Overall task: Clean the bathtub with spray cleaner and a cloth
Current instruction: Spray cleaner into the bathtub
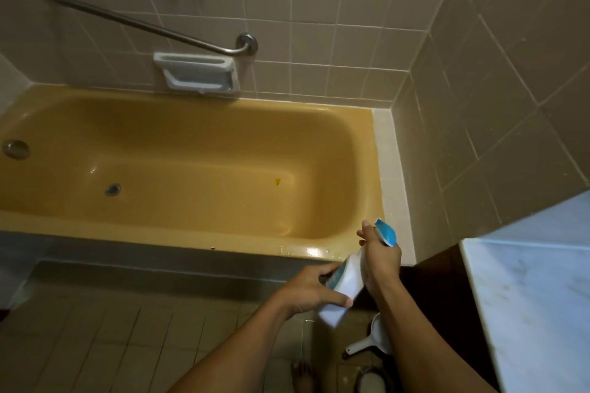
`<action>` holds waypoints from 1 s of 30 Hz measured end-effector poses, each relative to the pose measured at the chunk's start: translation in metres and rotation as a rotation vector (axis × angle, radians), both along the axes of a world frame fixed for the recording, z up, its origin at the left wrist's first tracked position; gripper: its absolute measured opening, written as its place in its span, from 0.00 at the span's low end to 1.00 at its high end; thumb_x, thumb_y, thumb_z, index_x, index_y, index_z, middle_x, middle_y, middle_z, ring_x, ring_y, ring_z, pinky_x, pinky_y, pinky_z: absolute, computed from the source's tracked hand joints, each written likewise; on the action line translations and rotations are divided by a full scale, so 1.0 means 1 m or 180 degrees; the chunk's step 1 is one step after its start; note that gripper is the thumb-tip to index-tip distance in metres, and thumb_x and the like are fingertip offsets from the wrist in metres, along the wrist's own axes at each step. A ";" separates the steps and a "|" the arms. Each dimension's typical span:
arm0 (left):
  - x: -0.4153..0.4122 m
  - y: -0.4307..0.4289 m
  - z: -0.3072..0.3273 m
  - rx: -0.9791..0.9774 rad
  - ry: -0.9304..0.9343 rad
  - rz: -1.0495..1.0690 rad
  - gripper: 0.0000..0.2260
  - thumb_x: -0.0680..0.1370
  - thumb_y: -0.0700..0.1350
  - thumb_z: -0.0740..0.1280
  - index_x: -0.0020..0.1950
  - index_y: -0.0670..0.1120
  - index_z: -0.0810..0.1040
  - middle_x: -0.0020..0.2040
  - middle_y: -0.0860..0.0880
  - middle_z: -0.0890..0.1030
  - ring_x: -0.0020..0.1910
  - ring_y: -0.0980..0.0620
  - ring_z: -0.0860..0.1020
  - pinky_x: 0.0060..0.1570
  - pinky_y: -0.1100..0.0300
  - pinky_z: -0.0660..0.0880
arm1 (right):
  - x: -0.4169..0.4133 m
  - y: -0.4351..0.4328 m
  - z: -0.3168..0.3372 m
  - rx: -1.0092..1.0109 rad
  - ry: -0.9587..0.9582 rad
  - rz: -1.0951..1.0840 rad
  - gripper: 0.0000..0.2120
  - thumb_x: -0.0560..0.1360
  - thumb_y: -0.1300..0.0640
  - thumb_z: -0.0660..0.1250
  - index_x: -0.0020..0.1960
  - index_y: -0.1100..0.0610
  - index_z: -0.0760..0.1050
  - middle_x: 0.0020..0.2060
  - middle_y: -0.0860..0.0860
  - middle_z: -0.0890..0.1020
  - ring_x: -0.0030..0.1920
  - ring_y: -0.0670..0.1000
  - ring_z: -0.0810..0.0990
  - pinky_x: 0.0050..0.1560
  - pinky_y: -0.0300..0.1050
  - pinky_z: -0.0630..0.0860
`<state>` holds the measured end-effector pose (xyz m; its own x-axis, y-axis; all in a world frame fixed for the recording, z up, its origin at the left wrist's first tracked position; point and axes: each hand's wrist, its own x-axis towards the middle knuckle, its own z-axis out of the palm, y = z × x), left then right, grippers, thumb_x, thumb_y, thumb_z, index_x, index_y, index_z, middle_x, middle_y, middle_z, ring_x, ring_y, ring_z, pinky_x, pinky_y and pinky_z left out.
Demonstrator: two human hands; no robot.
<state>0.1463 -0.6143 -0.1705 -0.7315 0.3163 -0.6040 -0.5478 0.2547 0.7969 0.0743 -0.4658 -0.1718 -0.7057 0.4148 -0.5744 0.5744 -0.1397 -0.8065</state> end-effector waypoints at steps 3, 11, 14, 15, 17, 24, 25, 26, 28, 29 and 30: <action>-0.003 0.004 0.004 -0.0010 0.0008 -0.0048 0.35 0.72 0.44 0.80 0.77 0.55 0.71 0.60 0.61 0.77 0.58 0.61 0.75 0.53 0.63 0.76 | -0.003 0.004 0.003 -0.0010 -0.0016 -0.0132 0.11 0.77 0.48 0.73 0.48 0.56 0.79 0.40 0.53 0.86 0.44 0.52 0.83 0.54 0.52 0.77; 0.000 0.007 0.005 0.0013 -0.0027 0.0130 0.36 0.68 0.47 0.82 0.75 0.56 0.75 0.63 0.57 0.80 0.61 0.55 0.77 0.61 0.55 0.79 | -0.003 0.010 0.002 -0.0221 0.0035 0.0223 0.13 0.77 0.49 0.73 0.53 0.57 0.79 0.47 0.53 0.85 0.48 0.52 0.82 0.54 0.52 0.77; 0.009 0.004 0.004 0.0004 -0.0065 0.0225 0.36 0.68 0.48 0.82 0.75 0.57 0.74 0.63 0.55 0.79 0.62 0.54 0.77 0.60 0.56 0.79 | -0.001 0.006 -0.003 -0.0272 -0.0013 0.0363 0.14 0.76 0.49 0.74 0.52 0.58 0.79 0.44 0.53 0.85 0.45 0.53 0.82 0.50 0.50 0.77; 0.012 0.003 0.004 -0.0010 -0.0079 0.0259 0.37 0.68 0.48 0.83 0.75 0.57 0.74 0.64 0.55 0.79 0.62 0.54 0.77 0.60 0.56 0.79 | 0.000 0.003 -0.005 -0.0265 -0.0081 0.0415 0.13 0.76 0.49 0.74 0.50 0.58 0.79 0.41 0.53 0.85 0.42 0.53 0.82 0.49 0.52 0.77; 0.020 -0.002 0.002 -0.0069 -0.0118 0.0361 0.39 0.67 0.49 0.83 0.76 0.57 0.73 0.64 0.55 0.78 0.63 0.54 0.77 0.62 0.52 0.79 | 0.003 -0.009 -0.010 -0.0234 -0.0265 0.0550 0.14 0.75 0.48 0.74 0.49 0.59 0.79 0.35 0.54 0.83 0.38 0.55 0.80 0.50 0.56 0.80; 0.070 -0.036 -0.008 -0.0073 -0.0398 0.1253 0.37 0.65 0.50 0.84 0.71 0.54 0.73 0.66 0.53 0.77 0.63 0.50 0.78 0.52 0.52 0.84 | 0.014 -0.068 -0.013 -0.0621 -0.0198 0.1841 0.07 0.76 0.56 0.74 0.43 0.58 0.80 0.41 0.54 0.85 0.42 0.53 0.80 0.48 0.49 0.76; 0.078 -0.041 -0.008 -0.0065 -0.0426 0.1397 0.37 0.63 0.51 0.85 0.68 0.53 0.74 0.66 0.52 0.77 0.63 0.50 0.78 0.51 0.51 0.84 | 0.018 -0.078 -0.013 -0.0686 -0.0178 0.2024 0.08 0.76 0.56 0.74 0.41 0.58 0.79 0.40 0.55 0.84 0.41 0.53 0.80 0.47 0.48 0.75; 0.086 -0.047 -0.009 -0.0067 -0.0440 0.1516 0.37 0.61 0.52 0.86 0.66 0.53 0.75 0.66 0.52 0.78 0.63 0.49 0.79 0.50 0.50 0.84 | 0.022 -0.090 -0.013 -0.0681 -0.0181 0.2199 0.09 0.76 0.56 0.74 0.40 0.58 0.78 0.38 0.55 0.83 0.40 0.52 0.79 0.45 0.47 0.74; 0.098 -0.059 -0.007 -0.0072 -0.0452 0.1711 0.38 0.58 0.54 0.87 0.64 0.52 0.74 0.65 0.50 0.79 0.63 0.49 0.79 0.49 0.50 0.83 | 0.028 -0.115 -0.012 -0.0494 -0.0210 0.2499 0.13 0.76 0.53 0.74 0.37 0.58 0.77 0.32 0.54 0.81 0.34 0.52 0.77 0.41 0.46 0.73; 0.104 -0.066 -0.006 -0.0075 -0.0461 0.1816 0.39 0.57 0.54 0.87 0.63 0.51 0.74 0.65 0.49 0.78 0.62 0.49 0.80 0.48 0.50 0.83 | 0.031 -0.127 -0.011 -0.0350 -0.0254 0.2608 0.15 0.75 0.51 0.74 0.36 0.58 0.77 0.30 0.53 0.80 0.33 0.52 0.77 0.40 0.47 0.74; 0.109 -0.073 -0.004 -0.0063 -0.0459 0.1927 0.39 0.58 0.53 0.87 0.63 0.51 0.73 0.65 0.49 0.78 0.61 0.49 0.80 0.48 0.50 0.84 | 0.034 -0.140 -0.010 -0.0242 -0.0313 0.2682 0.15 0.74 0.49 0.74 0.37 0.58 0.77 0.29 0.53 0.81 0.32 0.52 0.79 0.41 0.48 0.75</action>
<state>0.2554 -0.6874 -0.1744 -0.6882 -0.1413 -0.7116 -0.7015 -0.1206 0.7024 0.1086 -0.6060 -0.1820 -0.7068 -0.2688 -0.6543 0.5778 0.3142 -0.7533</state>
